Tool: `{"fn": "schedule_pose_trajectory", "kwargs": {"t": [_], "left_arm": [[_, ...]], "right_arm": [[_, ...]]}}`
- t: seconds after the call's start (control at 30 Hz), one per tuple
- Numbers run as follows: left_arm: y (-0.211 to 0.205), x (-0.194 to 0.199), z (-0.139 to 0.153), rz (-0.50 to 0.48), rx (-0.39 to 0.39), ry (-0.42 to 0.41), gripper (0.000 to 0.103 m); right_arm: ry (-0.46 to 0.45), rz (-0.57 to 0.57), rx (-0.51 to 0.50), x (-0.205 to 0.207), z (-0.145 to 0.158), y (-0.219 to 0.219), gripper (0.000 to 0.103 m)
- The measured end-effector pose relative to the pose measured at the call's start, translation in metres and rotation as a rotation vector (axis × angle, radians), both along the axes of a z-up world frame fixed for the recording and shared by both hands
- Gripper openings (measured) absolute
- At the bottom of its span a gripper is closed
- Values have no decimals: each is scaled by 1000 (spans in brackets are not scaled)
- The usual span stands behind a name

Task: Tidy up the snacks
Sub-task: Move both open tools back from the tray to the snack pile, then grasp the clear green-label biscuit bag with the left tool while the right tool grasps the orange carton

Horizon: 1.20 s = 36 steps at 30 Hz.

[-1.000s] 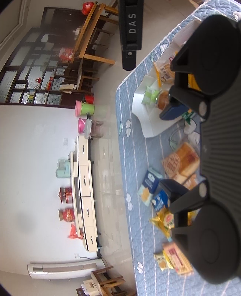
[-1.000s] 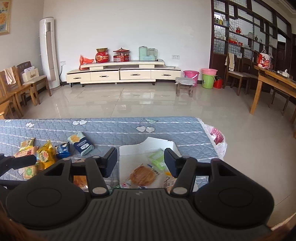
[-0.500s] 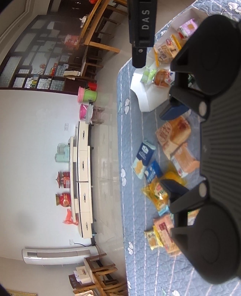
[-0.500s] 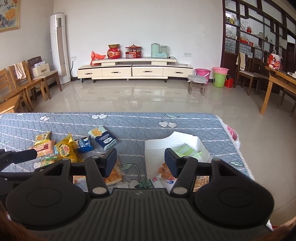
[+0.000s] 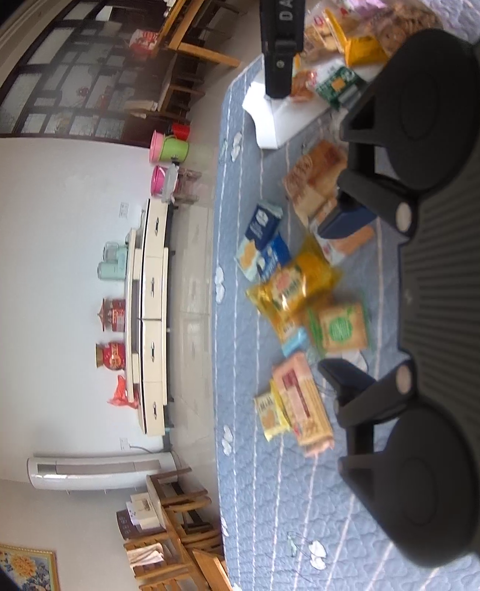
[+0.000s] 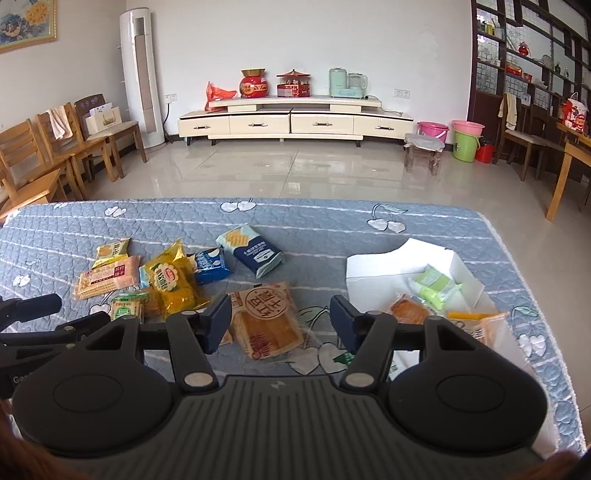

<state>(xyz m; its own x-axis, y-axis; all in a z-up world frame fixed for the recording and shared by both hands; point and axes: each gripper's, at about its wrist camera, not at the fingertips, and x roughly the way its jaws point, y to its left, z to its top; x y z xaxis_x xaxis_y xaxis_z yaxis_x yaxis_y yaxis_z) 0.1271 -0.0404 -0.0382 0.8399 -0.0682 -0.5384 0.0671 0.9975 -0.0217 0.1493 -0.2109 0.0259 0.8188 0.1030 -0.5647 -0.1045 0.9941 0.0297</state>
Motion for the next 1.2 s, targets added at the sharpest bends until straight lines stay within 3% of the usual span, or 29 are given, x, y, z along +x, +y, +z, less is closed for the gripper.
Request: {"fn": "schedule_pose_trajectory", "kwargs": {"t": [0.13, 0.33, 0.5, 0.73, 0.83, 0.87, 0.9, 0.93, 0.97, 1.2], "left_arm": [[22, 8, -16, 61, -4, 24, 81], [40, 30, -37, 117, -7, 60, 89], [32, 49, -48, 93, -6, 66, 100], [12, 77, -68, 65, 27, 96, 101], [14, 86, -75, 76, 25, 120, 91], [16, 88, -77, 76, 17, 130, 77], [18, 89, -79, 68, 3, 139, 68], [19, 89, -79, 63, -3, 132, 66], [19, 87, -78, 51, 7, 127, 52], [32, 76, -72, 34, 11, 125, 48]], "right_arm": [[11, 12, -6, 6, -12, 3, 94], [55, 68, 10, 14, -32, 16, 95], [85, 144, 13, 20, -47, 34, 95], [119, 206, 9, 31, -66, 58, 100], [125, 211, 2, 37, -73, 63, 102], [127, 219, 7, 40, -74, 64, 102], [124, 221, 1, 42, -74, 66, 103], [122, 222, -9, 44, -75, 68, 103], [123, 226, -16, 47, -77, 68, 103], [121, 238, -73, 64, -86, 78, 103]]}}
